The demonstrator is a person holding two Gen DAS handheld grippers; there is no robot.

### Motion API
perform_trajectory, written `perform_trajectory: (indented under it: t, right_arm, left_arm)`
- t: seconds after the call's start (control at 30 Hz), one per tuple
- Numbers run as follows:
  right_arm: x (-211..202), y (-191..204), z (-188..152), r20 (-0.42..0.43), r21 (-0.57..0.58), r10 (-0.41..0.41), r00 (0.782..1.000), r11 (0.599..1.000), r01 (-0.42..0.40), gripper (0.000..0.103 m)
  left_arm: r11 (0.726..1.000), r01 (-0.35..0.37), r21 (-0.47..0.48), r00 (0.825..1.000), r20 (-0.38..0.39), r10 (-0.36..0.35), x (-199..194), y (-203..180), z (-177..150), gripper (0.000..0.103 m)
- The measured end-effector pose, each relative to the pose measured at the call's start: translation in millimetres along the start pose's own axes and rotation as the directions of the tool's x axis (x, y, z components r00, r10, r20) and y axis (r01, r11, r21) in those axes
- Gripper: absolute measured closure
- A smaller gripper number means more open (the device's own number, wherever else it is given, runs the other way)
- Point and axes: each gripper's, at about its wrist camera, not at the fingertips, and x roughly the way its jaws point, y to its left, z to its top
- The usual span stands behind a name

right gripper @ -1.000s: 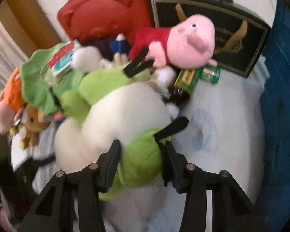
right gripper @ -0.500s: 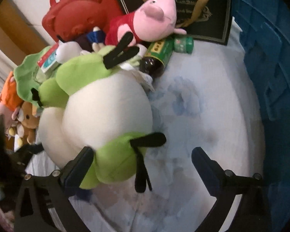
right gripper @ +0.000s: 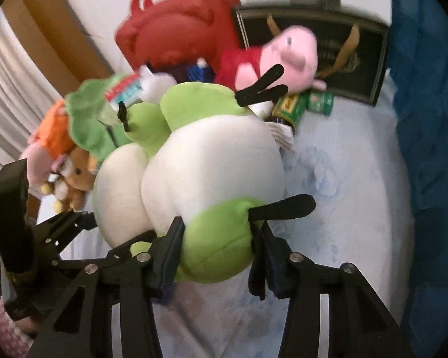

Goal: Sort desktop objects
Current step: 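Grasp the large green-white frog plush with both tools, then carry the frog plush over the blue crate with both tools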

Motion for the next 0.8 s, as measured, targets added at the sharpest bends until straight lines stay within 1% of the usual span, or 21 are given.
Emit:
perform_trajectory:
  t: [0.03,0.07,0.1,0.13,0.17,0.2,0.23,0.27,0.3,0.33,0.4,0.43,0.47,0.53,0.6,0.63,0.67,0.7,0.73,0.77,0.8]
  right_arm:
    - [-12.5,5.0,-0.6,0.030,-0.001,-0.001,1.000,1.000,0.001,0.057]
    - [-12.5,5.0,-0.6,0.030,-0.001,-0.001,1.000,1.000,0.001,0.057]
    - [-24.7,11.3,-1.3,0.063,-0.004,-0.005,0.998,1.000,0.006,0.057]
    - [-53.5,21.7,-3.9,0.131,-0.010,-0.019,0.991,1.000,0.020,0.057]
    - [-53.5,21.7,-3.9,0.131,-0.010,-0.019,0.991,1.000,0.020,0.057]
    - [-67.5,27.5,-3.4,0.166,-0.009,-0.027,0.986,1.000,0.029,0.057]
    - [-105.2,38.6,-9.9,0.248,-0.008,-0.051,0.967,0.998,0.055,0.057]
    - [-119.0,42.4,-12.1,0.276,-0.007,-0.063,0.959,0.998,0.068,0.057]
    - [-119.0,42.4,-12.1,0.276,-0.007,-0.063,0.959,0.998,0.068,0.057]
    - [-134.6,46.4,-15.4,0.306,-0.004,-0.078,0.949,0.997,0.083,0.057]
    - [-168.4,52.9,-22.8,0.367,0.008,-0.108,0.924,0.994,0.113,0.057]
    - [-201.2,56.1,-30.7,0.419,0.026,-0.139,0.898,0.990,0.141,0.057]
    - [-201.2,56.1,-30.7,0.419,0.026,-0.139,0.898,0.990,0.141,0.057]
    - [-231.8,55.8,-37.3,0.469,0.043,-0.169,0.867,0.985,0.168,0.057]
    - [-264.0,52.2,-45.4,0.517,0.063,-0.203,0.831,0.978,0.200,0.057]
    - [-294.2,44.5,-54.2,0.557,0.080,-0.238,0.796,0.969,0.234,0.057]
    - [-294.2,44.5,-54.2,0.557,0.080,-0.238,0.796,0.969,0.234,0.057]
    - [-309.6,37.7,-59.5,0.573,0.091,-0.255,0.779,0.964,0.249,0.057]
    - [-332.9,22.7,-69.2,0.590,0.115,-0.285,0.755,0.956,0.271,0.057]
    - [-332.9,22.7,-69.2,0.590,0.115,-0.285,0.755,0.956,0.271,0.057]
    - [-343.7,13.1,-74.7,0.593,0.132,-0.302,0.746,0.951,0.279,0.057]
  left_arm:
    - [1.000,0.003,0.011,1.000,0.031,-0.004,-13.9,-2.2,1.1,0.035]
    - [1.000,0.011,0.019,0.998,0.063,-0.013,-26.9,-4.7,3.8,0.035]
    - [0.999,0.018,0.029,0.996,0.091,-0.021,-43.8,-2.2,4.5,0.035]
    - [0.999,0.024,0.041,0.992,0.122,-0.029,-59.1,-2.1,1.4,0.035]
    - [0.998,0.032,0.059,0.986,0.164,-0.042,-76.1,-6.3,4.0,0.035]
    - [0.997,0.039,0.071,0.980,0.193,-0.052,-85.9,-10.4,7.4,0.035]
    - [0.995,0.047,0.086,0.973,0.223,-0.065,-98.3,-15.9,7.0,0.035]
    - [0.992,0.061,0.108,0.961,0.261,-0.088,-114.9,-22.1,10.2,0.035]
    - [0.990,0.071,0.124,0.953,0.285,-0.104,-128.0,-22.1,13.7,0.035]
    - [0.987,0.079,0.141,0.944,0.308,-0.120,-138.1,-30.3,15.3,0.035]
    - [0.979,0.100,0.179,0.921,0.355,-0.159,-163.4,-43.6,21.6,0.035]
    - [0.975,0.108,0.195,0.910,0.375,-0.175,-171.5,-51.7,25.9,0.035]
    - [0.970,0.113,0.215,0.898,0.396,-0.192,-183.3,-59.4,26.3,0.035]
    - [0.959,0.124,0.255,0.872,0.433,-0.228,-206.6,-81.1,28.5,0.035]
    - [0.946,0.132,0.296,0.844,0.467,-0.264,-228.7,-108.9,31.8,0.035]
    - [0.940,0.134,0.315,0.831,0.480,-0.280,-236.3,-121.6,34.2,0.035]
    - [0.933,0.137,0.333,0.820,0.490,-0.295,-243.1,-135.8,36.0,0.035]
    - [0.925,0.141,0.352,0.811,0.495,-0.312,-249.3,-152.8,37.6,0.035]
    - [0.919,0.144,0.368,0.805,0.496,-0.325,-255.2,-169.1,38.1,0.035]
    - [0.909,0.152,0.387,0.803,0.488,-0.342,-259.1,-189.8,39.4,0.035]
    - [0.902,0.159,0.401,0.803,0.480,-0.355,-261.9,-208.2,36.2,0.035]
